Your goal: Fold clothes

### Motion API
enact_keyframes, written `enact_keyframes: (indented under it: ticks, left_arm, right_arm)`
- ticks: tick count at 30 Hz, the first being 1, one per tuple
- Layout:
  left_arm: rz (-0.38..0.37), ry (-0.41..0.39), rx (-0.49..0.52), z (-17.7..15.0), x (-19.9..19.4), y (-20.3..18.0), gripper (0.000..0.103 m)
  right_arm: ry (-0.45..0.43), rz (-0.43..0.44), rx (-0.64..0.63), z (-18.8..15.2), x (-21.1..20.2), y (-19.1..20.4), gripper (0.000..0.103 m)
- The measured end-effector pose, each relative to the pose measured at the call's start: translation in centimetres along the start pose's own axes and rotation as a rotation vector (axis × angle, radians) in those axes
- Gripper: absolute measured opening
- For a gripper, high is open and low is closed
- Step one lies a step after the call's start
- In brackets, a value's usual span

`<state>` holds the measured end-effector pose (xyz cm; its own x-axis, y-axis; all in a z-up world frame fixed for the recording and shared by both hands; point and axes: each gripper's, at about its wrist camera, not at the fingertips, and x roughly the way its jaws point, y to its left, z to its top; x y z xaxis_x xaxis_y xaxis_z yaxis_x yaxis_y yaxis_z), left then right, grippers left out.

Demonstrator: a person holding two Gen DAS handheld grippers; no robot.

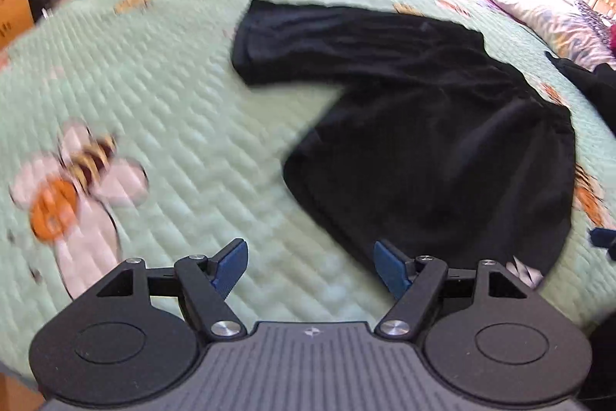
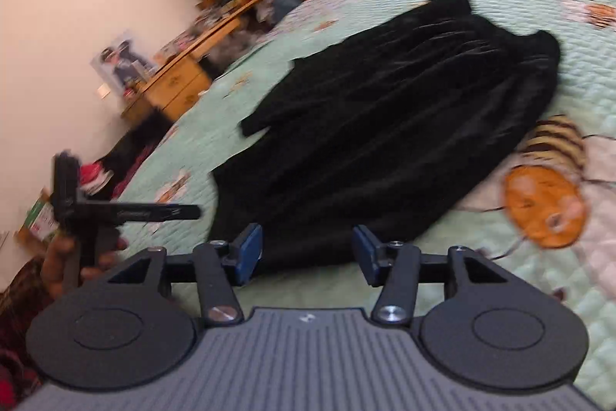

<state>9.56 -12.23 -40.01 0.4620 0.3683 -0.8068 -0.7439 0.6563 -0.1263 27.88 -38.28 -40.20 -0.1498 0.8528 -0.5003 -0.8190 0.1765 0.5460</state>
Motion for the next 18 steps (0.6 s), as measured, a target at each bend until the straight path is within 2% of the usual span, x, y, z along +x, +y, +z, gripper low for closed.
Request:
enact_keyframes:
  ticks: [3,4,9,13,18]
  left_arm:
    - [-0.005,0.007,0.007,-1.4,0.4,-0.6,0.078]
    - [-0.011,0.008,0.012,-1.8,0.4,-0.8,0.081]
    - [-0.137,-0.006,0.091,-3.1,-0.1,-3.3,0.084]
    - [-0.145,-0.043,0.214,-4.3,-0.1,-5.7,0.084]
    - [-0.247,-0.048,0.217,-4.7,-0.9,-5.6,0.084]
  right_arm:
    - [0.040,-0.029,-0.207,-1.5,1.3,4.2,0.055]
    - [0.047,-0.038,-0.237,-1.7,1.7,5.0,0.056]
    - [0.071,-0.080,-0.380,-2.4,2.8,7.4,0.057]
    - [0.071,-0.113,-0.370,-2.6,2.5,6.8,0.057]
    - [0.056,-0.120,-0.306,-2.8,1.4,5.0,0.058]
